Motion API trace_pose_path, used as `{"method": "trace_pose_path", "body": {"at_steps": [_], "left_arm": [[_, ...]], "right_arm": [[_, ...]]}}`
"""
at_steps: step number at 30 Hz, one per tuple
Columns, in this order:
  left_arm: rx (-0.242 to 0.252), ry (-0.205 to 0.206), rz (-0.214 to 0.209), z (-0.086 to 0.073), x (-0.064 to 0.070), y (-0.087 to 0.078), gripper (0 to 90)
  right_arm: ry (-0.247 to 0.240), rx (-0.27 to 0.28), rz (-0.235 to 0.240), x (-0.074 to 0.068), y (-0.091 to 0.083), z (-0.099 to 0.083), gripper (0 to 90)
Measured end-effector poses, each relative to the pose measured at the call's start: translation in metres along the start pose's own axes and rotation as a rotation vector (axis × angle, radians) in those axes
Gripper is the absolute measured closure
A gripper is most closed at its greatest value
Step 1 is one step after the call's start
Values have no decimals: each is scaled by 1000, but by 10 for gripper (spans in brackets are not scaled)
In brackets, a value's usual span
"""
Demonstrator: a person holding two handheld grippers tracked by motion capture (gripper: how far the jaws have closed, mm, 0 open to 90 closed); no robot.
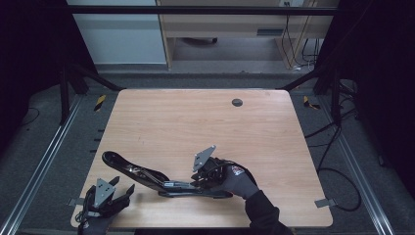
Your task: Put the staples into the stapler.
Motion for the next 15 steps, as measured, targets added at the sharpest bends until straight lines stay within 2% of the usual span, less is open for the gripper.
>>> {"method": "trace_pose_path", "body": {"at_steps": [10,15], "left_arm": [[1,-1,0,0,0,0,368],[8,-2,-3,1,0,-2,368]], "right_arm": [[17,26,-25,0,-6,1,776],[35,64,-53,-1,-11,0,801]]}}
Point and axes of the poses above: each handheld gripper's, and its own axes: y roughly forward along the jaws, z roughly out of its top, x roughly to its right, the point moved 3 cm from there along y, roughly forward along the jaws, and after that the axes turned 12 degrees about z, right-handed, at the moved point
